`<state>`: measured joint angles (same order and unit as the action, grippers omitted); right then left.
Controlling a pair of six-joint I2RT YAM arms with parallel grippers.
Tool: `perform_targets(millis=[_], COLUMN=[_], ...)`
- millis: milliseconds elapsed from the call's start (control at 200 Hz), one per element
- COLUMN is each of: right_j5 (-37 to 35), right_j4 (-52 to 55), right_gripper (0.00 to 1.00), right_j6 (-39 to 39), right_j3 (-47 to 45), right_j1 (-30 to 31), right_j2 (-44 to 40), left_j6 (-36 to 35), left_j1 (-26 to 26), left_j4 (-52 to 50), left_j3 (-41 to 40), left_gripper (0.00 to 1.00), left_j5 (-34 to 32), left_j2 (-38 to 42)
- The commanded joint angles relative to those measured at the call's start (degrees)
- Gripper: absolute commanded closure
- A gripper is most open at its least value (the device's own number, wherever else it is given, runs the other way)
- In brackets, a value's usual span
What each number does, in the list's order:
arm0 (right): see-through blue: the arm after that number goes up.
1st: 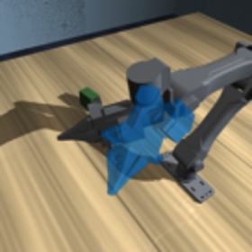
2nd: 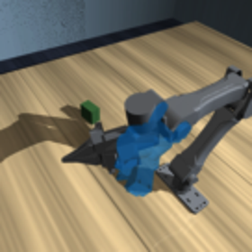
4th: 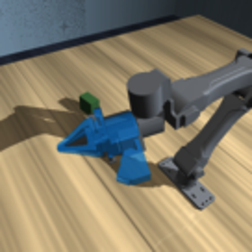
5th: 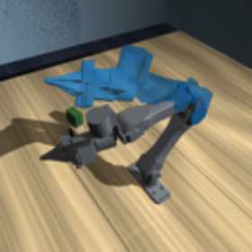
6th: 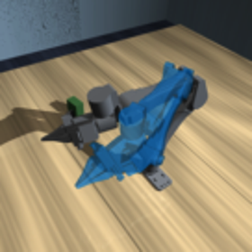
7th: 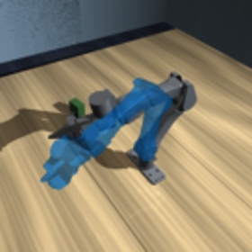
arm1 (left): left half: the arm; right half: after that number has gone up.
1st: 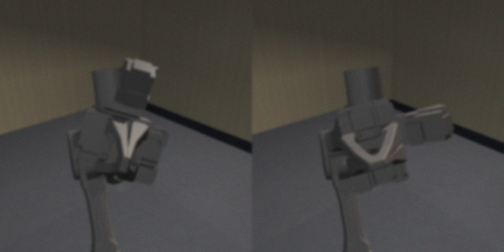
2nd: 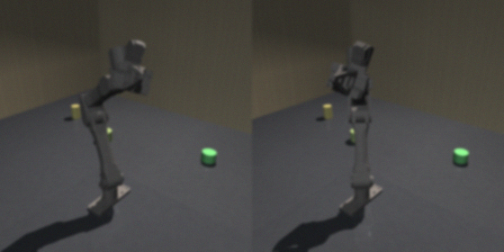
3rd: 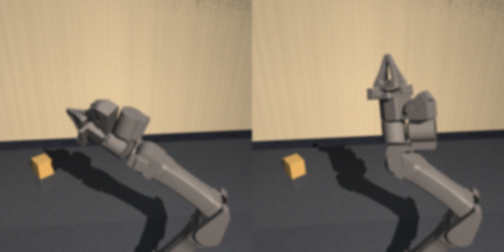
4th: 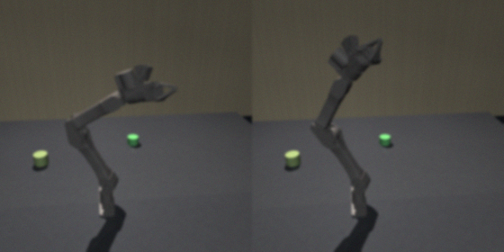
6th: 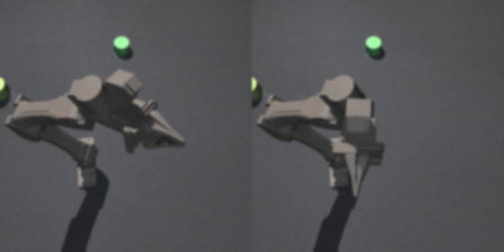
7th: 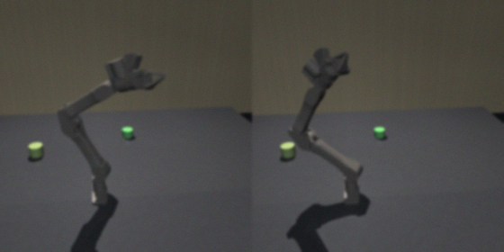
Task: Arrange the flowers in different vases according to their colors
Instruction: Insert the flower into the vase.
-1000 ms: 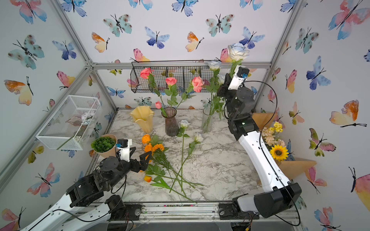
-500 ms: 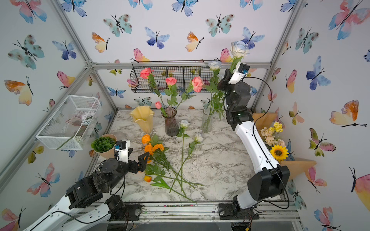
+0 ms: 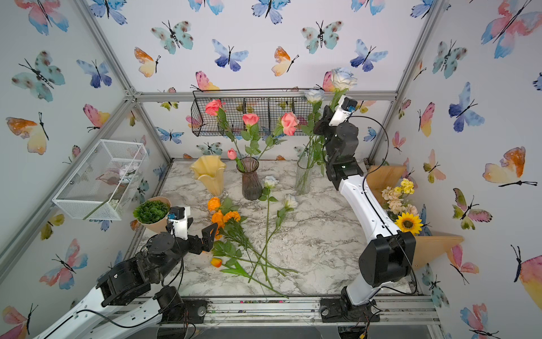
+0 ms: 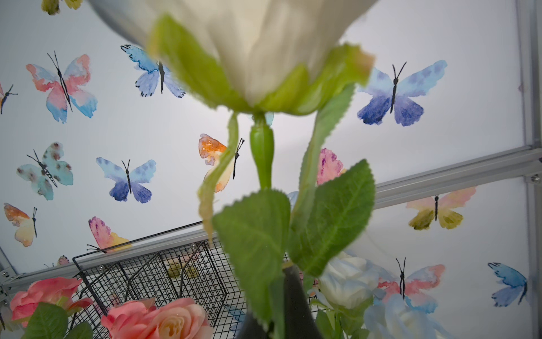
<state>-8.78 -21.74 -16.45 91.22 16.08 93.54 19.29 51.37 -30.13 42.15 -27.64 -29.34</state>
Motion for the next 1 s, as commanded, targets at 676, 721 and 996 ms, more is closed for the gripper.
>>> perform_targets(millis=[676, 721, 996], right_j5=[2.5, 2.0, 1.8], right_j4=[5.7, 6.8, 23.6], right_gripper=[0.32, 0.29, 0.2], right_j6=[3.3, 3.2, 2.9], right_j3=[3.4, 4.4, 16.5], right_j1=[-0.2, -0.3, -0.3], right_j2=[3.2, 3.2, 6.1], left_j6=[-0.9, -0.9, -0.9], left_j1=[-1.8, -1.8, -2.2], left_j4=[0.2, 0.2, 0.2], left_j3=[-0.4, -0.4, -0.3], left_gripper=[0.01, 0.01, 0.01], left_j5=[-1.2, -1.1, -0.9], left_j2=[-0.2, -0.3, -0.1])
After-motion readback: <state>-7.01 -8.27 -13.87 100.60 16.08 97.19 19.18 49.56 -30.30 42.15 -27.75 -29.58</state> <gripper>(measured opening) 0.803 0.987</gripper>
